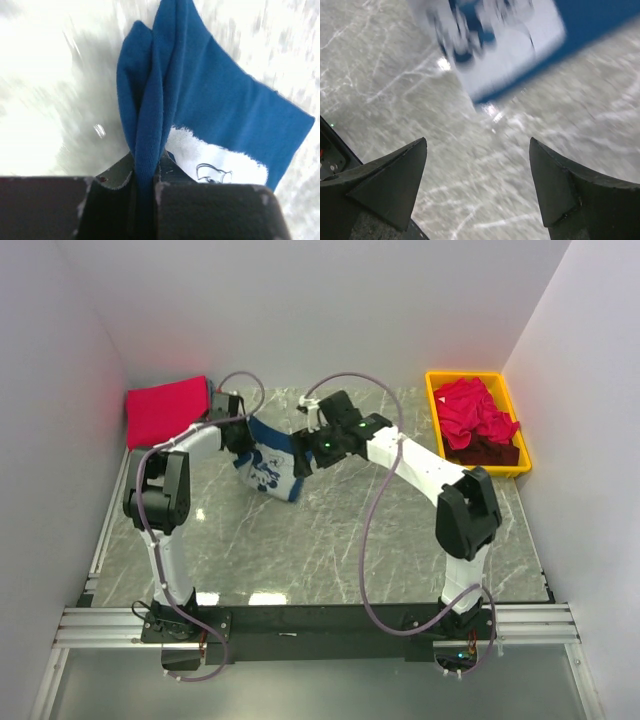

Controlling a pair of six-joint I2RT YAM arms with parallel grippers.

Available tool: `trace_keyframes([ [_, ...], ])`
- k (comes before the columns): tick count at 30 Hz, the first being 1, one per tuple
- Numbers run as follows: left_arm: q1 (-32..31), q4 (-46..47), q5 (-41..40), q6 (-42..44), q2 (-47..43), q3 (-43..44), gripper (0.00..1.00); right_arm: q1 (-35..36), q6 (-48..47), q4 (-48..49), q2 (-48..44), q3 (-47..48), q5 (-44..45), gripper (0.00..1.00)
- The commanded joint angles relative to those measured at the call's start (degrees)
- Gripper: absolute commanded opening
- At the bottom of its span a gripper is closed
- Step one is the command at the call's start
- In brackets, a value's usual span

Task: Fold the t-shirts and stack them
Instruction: Neatly place the folded tshirt to the corner

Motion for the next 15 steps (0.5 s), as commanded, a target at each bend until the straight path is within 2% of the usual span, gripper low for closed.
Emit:
trace_keyframes([
  [1, 2.65, -2.93, -5.81, 9.12, 1.97, 11.63, 0.01, -1.93, -1.60, 0.14, -5.30, -3.02, -1.34, 0.89],
  [8, 5.73, -5.82, -7.74, 16.07, 7.86, 29.92, 0.00, -4.05, -2.31, -0.29, -6.01, -4.61, -2.31, 0.91],
  [9, 6.00, -6.80, -7.75, 17.46, 9.87, 34.55, 0.00, -4.05, -2.31, -0.38, -6.00, -4.26, -2.48, 0.91],
  [12, 6.61, -8.39, -7.05, 20.54, 11.90, 40.20, 0.00, -4.14, -2.75, -1.09, -5.39, -3.47, -2.84, 0.92],
  [15, 6.96, -8.04, -7.66, 23.61, 12.00, 42.06, 0.00, -4.14, -2.92, -1.18, -5.04, -3.38, -3.19, 0.92],
])
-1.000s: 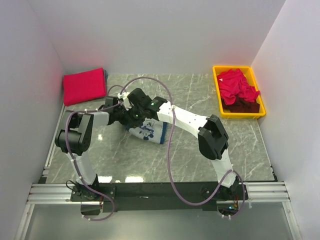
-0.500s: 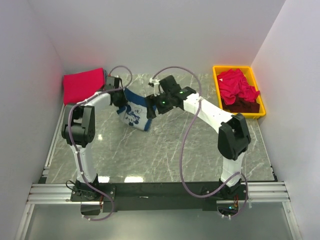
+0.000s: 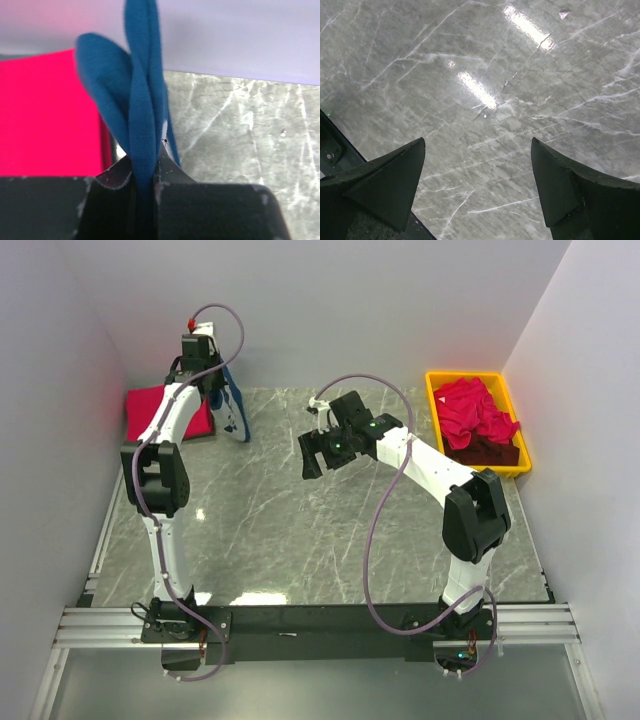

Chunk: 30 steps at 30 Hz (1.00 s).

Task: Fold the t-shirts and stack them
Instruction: Neatly place the folded tshirt to the corner

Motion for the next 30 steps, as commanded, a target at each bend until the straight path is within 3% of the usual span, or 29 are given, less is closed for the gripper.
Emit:
trace_keyframes([
  [1, 0.01, -0.96, -1.58, 6.58, 0.39, 4.23, 0.00, -0.29, -1.09, -0.13, -1.10, 1.10, -1.33, 0.93],
  [18, 3.09, -1.31, 2.28, 17.21, -6.20, 6.26, 0.00, -0.29, -1.00, -0.04, -0.58, 1.19, -2.47, 0.94],
  [30, 3.44, -3.59, 4.83, 15.64, -7.69, 9.77, 0.00, -0.29, -0.82, -0.30, 0.22, 1.63, -2.56, 0.95],
])
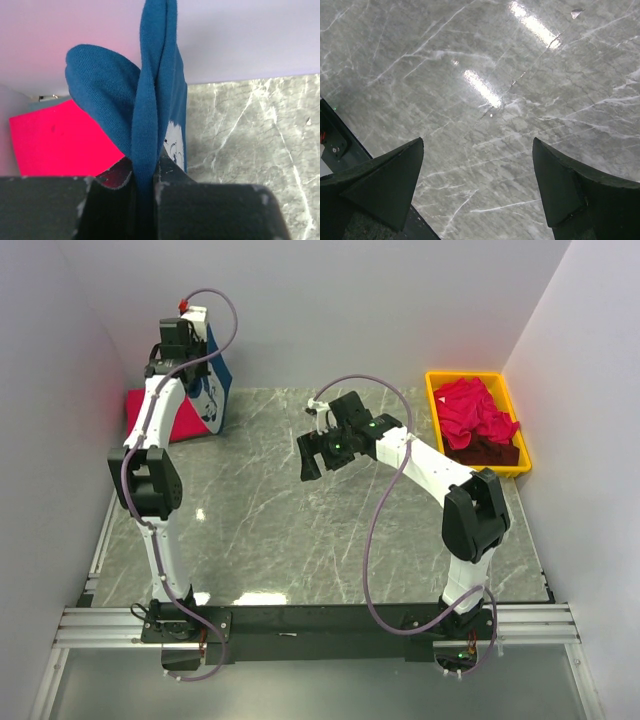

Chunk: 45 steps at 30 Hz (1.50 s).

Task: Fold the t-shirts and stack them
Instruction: Neatly place the folded tshirt to the corner

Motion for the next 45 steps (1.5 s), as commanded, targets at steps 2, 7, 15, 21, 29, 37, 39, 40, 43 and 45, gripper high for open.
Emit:
trace_keyframes([
  [2, 1.57, 1.54, 1.59, -0.08, -5.51, 3.48, 0.00, -0.16, -0.28, -0.21, 0.06, 1.63, -0.42, 0.96],
  [7, 3.94, 2.68, 2.73, -0.96, -6.21, 1.99, 0.00, -0.34, -0.19, -0.13, 0.68, 1.72, -0.42, 0.96],
  [15, 8.68, 4.00, 6.85, 0.45, -2.96, -0.91, 0.00, -0.16, -0.10, -1.45, 2.43, 3.56, -2.44, 0.96],
  [21, 12.02, 4.18, 8.89, 2.65, 2.75, 0.49, 0.00, -0.16, -0.45, -2.15, 2.96, 4.00, -3.32, 0.96],
  [29, 14.05, 7.34, 5.47, 6.86, 4.60, -0.04, 0.00, 0.37, -0.45, -2.24, 3.32, 4.09, -3.23, 0.97],
  [37, 15.54, 8.57, 0.45, 10.90, 7.68, 2.51, 0.54, 0.81, -0.80, -2.32, 2.79, 3.65, -2.35, 0.97],
  [39, 16.16, 8.49, 0.19, 11.43, 7.15, 3.12, 0.73, 0.72, -0.89, -2.59, 2.79, 3.91, -2.27, 0.97],
  [40, 16.33, 8.23, 0.19, 12.05, 6.45, 3.30, 0.75, 0.72, -0.98, -2.68, 2.79, 4.00, -2.27, 0.97],
  [43, 16.95, 7.96, 0.19, 13.28, 3.90, 3.56, 0.83, 0.72, -0.98, -2.68, 2.53, 4.00, -2.09, 0.97],
  [45, 17.39, 7.35, 0.45, 13.81, 2.67, 3.56, 0.86, 0.72, -1.07, -2.59, 2.26, 3.91, -1.92, 0.97],
])
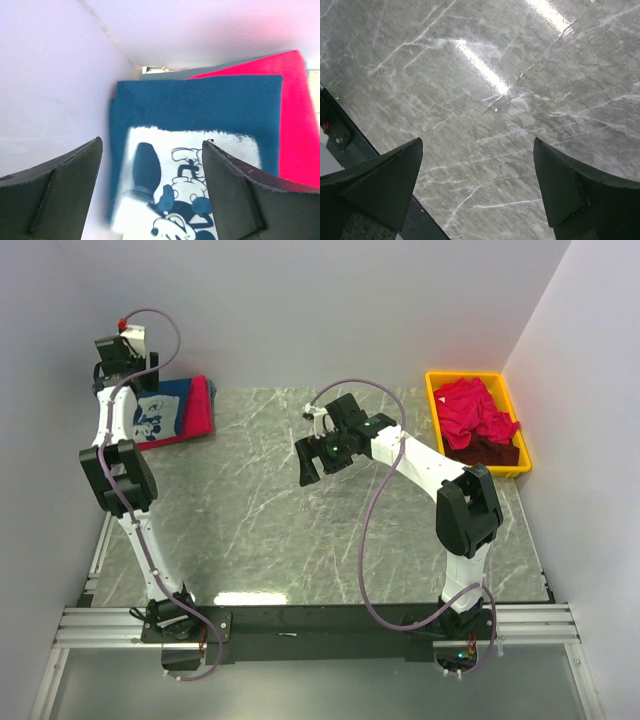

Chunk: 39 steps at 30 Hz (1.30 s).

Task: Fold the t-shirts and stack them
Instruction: Neatly place the folded tshirt to the corner

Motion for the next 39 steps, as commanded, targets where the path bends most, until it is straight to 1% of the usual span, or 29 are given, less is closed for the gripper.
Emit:
trace_keyframes([
  [1, 0.82, 0.97, -0.40, 2.53, -5.88, 2.93, 0.86, 0.35, -0.54, -0.07, -0.93, 2.25, 0.58, 0.97],
  [3, 1.09, -1.48, 1.78, 2.53, -7.28, 2.93, 0.89, 0.35, -0.72, -0.16, -1.11, 2.25, 1.02, 0.97],
  [6, 0.91, -4.82, 5.47, 1.39, -8.61, 1.97, 0.88, -0.18, -0.72, -0.34, -1.46, 2.34, 1.11, 0.97],
  [8, 1.09, -5.63, 7.24, -0.28, -9.14, 0.83, 0.84, -0.44, -0.81, -0.43, -1.72, 2.16, 0.93, 0.98],
  [9, 1.00, -5.98, 8.90, -1.15, -9.40, -0.57, 0.79, -0.62, -0.81, -0.51, -1.81, 1.82, 1.02, 0.98],
  [12, 0.47, -6.33, 9.62, -2.03, -9.40, -3.38, 0.72, -1.23, -1.07, -0.95, -2.07, 1.55, 1.37, 0.98],
  [14, -0.66, -5.81, 8.92, -2.83, -9.32, -4.97, 0.72, -1.59, -1.16, -0.95, -2.16, 1.37, 1.46, 0.98],
  [15, -1.19, -5.63, 8.48, -2.92, -9.23, -6.72, 0.74, -1.76, -1.24, -0.95, -2.16, 1.29, 1.54, 0.98],
  [18, -3.65, -3.88, 5.50, -2.56, -9.23, -10.24, 0.76, -1.94, -1.16, -1.22, -1.64, 1.37, 1.63, 0.98],
  [23, -6.99, -1.59, -0.91, -3.44, -7.47, -11.66, 0.79, -2.03, -0.81, -1.13, -0.67, 1.46, 1.37, 0.98],
  [25, -8.05, -0.45, -6.09, -3.09, -5.89, -11.49, 0.80, -2.11, -0.72, -0.95, -0.32, 1.37, 1.20, 0.98],
  [26, -9.10, -0.53, -7.85, -2.66, -5.19, -11.05, 0.84, -2.11, -0.63, -0.95, -0.14, 1.29, 1.02, 0.98],
  [27, -9.63, -0.36, -10.48, -1.78, -3.71, -10.35, 0.92, -2.20, -0.63, -0.95, -0.05, 1.28, 0.93, 0.98],
  [29, -10.60, -0.36, -12.26, -1.34, -2.38, -9.73, 0.91, -2.29, -0.45, -0.78, 0.30, 1.37, 0.76, 0.98],
  [32, -11.48, -0.36, -15.86, -0.28, 0.26, -7.54, 0.86, -2.55, -0.28, -0.78, 0.74, 1.46, 0.40, 0.98],
  [39, -12.27, 1.93, -22.28, 3.32, 4.21, -6.12, 0.78, -3.08, 0.43, -0.34, 1.00, 1.29, -0.65, 0.98],
])
